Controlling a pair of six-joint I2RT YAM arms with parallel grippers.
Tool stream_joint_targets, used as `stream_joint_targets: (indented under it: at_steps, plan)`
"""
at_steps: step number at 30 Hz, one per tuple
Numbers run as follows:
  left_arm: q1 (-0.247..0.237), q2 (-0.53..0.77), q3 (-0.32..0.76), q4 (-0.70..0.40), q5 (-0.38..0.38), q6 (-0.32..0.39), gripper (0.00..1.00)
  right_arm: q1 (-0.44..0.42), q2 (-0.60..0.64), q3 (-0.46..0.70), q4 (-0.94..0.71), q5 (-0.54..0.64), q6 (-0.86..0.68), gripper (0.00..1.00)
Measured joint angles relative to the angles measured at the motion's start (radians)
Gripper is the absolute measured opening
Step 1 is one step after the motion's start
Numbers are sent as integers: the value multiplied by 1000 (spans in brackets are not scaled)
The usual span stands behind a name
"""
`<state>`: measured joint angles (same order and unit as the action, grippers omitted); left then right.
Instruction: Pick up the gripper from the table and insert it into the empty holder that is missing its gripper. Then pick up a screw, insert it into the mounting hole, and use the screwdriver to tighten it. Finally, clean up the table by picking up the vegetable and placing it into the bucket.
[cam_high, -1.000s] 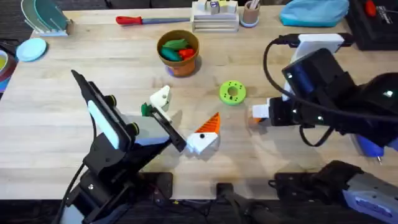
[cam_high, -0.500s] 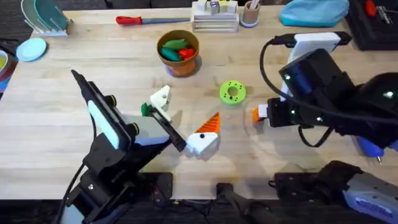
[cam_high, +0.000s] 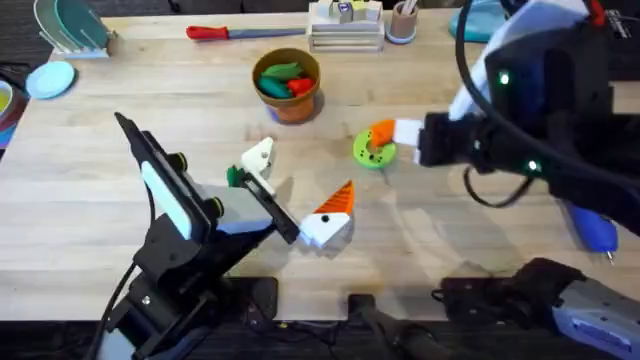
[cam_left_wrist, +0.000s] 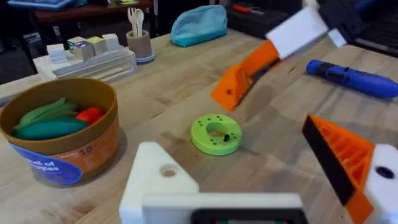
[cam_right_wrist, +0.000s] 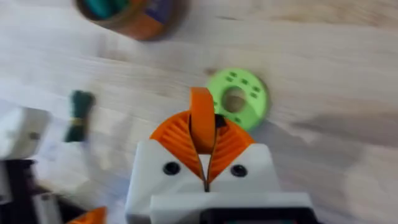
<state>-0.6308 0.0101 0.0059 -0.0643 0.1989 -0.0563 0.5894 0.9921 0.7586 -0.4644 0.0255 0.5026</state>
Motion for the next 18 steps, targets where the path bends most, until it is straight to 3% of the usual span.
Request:
stream_joint_targets:
  at_steps: [7, 13, 18]
  plan:
    - [0, 0, 0, 0, 16, 0, 992, -59, 153, 0, 244, -376, 18, 12]
    - [0, 0, 0, 5, 81, 0, 993, -78, 256, 0, 303, -665, 50, 12]
    - [0, 0, 0, 8, 144, -1, 993, -78, 282, 0, 307, -811, 55, 12]
